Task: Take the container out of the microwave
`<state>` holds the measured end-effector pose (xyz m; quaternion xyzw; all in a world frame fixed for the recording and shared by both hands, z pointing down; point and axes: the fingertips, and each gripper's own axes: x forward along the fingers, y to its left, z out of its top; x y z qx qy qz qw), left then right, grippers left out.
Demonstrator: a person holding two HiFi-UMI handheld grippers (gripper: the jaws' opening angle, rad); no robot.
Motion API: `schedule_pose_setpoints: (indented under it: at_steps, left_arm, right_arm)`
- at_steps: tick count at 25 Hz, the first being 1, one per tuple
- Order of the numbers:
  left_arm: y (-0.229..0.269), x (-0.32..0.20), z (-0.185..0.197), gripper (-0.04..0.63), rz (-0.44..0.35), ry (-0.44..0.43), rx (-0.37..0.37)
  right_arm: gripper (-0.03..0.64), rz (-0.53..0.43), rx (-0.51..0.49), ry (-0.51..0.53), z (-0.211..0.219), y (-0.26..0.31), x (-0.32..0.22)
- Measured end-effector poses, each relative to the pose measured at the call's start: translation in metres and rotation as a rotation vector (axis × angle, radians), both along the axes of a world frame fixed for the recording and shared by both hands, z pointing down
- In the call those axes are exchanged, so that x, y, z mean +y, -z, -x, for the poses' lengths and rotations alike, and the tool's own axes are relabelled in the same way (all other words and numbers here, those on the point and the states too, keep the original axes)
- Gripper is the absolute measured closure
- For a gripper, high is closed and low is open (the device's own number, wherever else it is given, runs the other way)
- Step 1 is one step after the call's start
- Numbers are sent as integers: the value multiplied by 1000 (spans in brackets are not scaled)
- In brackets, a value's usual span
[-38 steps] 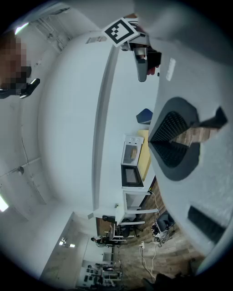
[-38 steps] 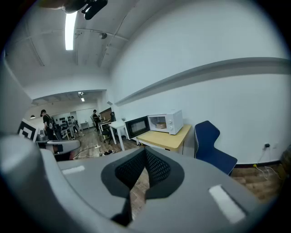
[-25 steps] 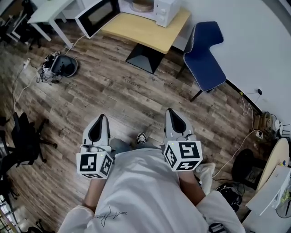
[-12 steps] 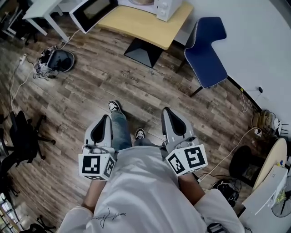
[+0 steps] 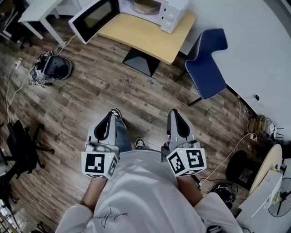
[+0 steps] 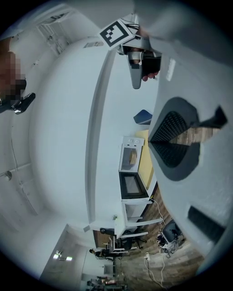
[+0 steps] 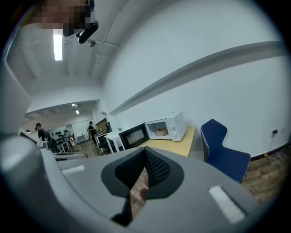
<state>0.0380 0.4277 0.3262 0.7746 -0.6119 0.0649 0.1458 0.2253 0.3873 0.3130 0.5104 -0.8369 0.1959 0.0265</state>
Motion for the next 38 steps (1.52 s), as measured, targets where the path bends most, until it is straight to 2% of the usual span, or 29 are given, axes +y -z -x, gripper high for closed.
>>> schedule_pose_setpoints:
  at_steps: [9,13,18,24,31,38]
  left_arm:
    - [5,-67,61,601,26,-41,3]
    - [-6,-91,98,601,81,-42,14]
    - [-19,-124,145,603,120,-34,-3]
    - [-15,-158,181,601,115,-60,-1]
    - [-23,-178,216,601,136,-75,0]
    - [-42,-179,220,603,202,-93,31]
  right_arm:
    - [611,94,86,-79,64,-7,-72]
    - [611,106,126,-70,102,-5,-99]
    - [611,103,135,-54,147,-1,-132]
    - [611,63,133,-63,192,5,-167]
    - [609,63,96,15,245,-1,-186]
    - [607,91,123,137,273,-16,-185]
